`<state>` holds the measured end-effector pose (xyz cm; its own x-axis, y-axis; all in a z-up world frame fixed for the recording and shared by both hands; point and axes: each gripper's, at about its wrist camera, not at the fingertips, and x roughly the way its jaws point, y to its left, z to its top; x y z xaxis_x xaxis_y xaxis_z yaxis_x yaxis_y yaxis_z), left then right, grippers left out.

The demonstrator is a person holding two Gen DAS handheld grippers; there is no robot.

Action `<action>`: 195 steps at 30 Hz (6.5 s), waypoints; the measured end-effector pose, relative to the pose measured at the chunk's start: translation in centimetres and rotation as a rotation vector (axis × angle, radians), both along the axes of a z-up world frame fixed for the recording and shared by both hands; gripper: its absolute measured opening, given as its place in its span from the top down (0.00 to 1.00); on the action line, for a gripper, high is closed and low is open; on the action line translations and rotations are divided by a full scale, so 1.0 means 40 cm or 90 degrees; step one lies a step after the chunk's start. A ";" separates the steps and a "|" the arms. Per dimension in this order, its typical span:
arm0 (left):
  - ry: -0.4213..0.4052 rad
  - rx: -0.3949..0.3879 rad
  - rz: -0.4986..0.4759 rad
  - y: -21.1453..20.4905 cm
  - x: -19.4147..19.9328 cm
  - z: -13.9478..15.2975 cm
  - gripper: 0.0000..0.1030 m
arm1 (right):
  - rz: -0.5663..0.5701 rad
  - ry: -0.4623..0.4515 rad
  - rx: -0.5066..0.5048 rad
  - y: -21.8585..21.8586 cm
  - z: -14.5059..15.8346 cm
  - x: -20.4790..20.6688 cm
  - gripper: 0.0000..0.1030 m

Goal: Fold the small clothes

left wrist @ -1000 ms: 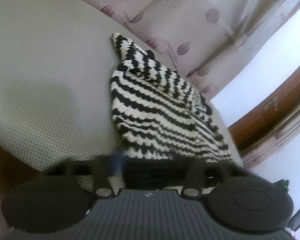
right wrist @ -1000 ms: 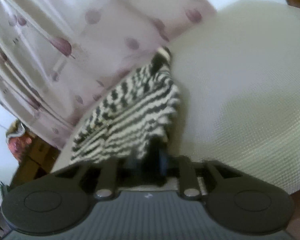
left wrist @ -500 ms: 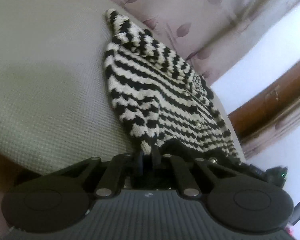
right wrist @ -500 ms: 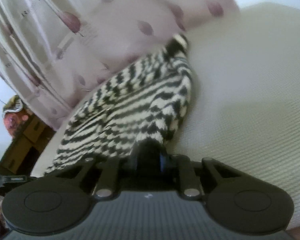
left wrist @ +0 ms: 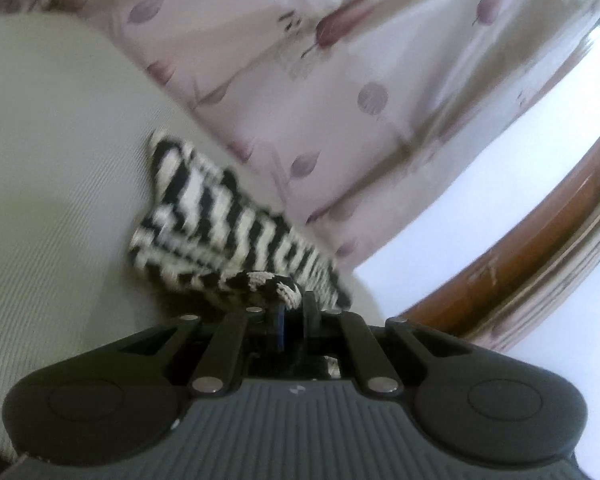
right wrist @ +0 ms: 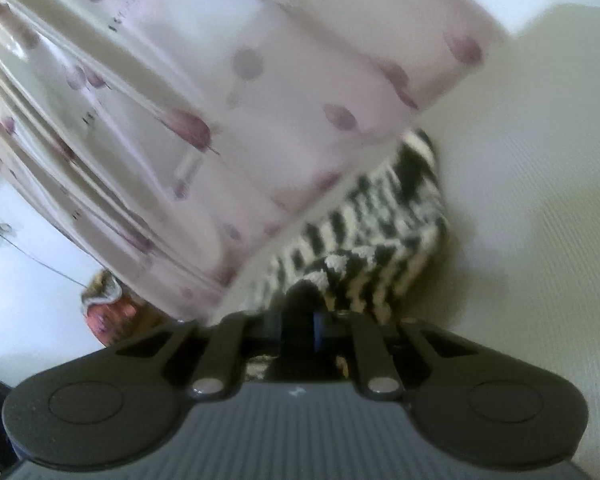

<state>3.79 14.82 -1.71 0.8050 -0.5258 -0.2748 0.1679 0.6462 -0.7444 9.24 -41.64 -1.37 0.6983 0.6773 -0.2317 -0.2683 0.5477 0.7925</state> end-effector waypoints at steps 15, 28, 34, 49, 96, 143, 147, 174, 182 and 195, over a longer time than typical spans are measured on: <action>-0.030 0.019 0.134 0.050 0.433 0.027 0.91 | -0.080 0.024 -0.009 -0.017 0.007 0.508 0.87; 0.069 0.074 0.167 0.091 0.618 -0.109 0.20 | -0.179 0.097 0.048 -0.074 -0.178 0.653 0.85; 0.031 0.068 0.201 0.137 0.577 -0.060 0.01 | -0.154 0.066 -0.092 -0.048 -0.120 0.567 0.74; 0.111 0.228 0.105 0.072 0.486 -0.130 0.63 | -0.061 0.031 -0.339 0.101 -0.132 0.454 0.68; 0.095 0.545 0.099 -0.072 0.434 -0.105 0.75 | -0.079 0.000 -0.458 0.154 -0.138 0.410 0.57; 0.159 0.131 -0.086 0.122 0.765 -0.177 0.68 | -0.100 -0.016 -0.511 0.178 -0.133 0.399 0.29; 0.144 0.191 -0.066 0.098 0.754 -0.169 0.72 | -0.101 -0.015 -0.513 0.180 -0.133 0.397 0.27; 0.119 0.505 -0.010 -0.044 0.717 -0.128 0.83 | -0.129 -0.005 -0.544 0.188 -0.135 0.401 0.10; 0.151 0.493 -0.010 -0.048 0.724 -0.108 0.85 | -0.127 -0.029 -0.525 0.186 -0.128 0.387 0.06; 0.168 0.470 -0.057 -0.198 0.725 0.049 0.87 | -0.151 -0.110 -0.408 0.122 -0.099 0.332 0.06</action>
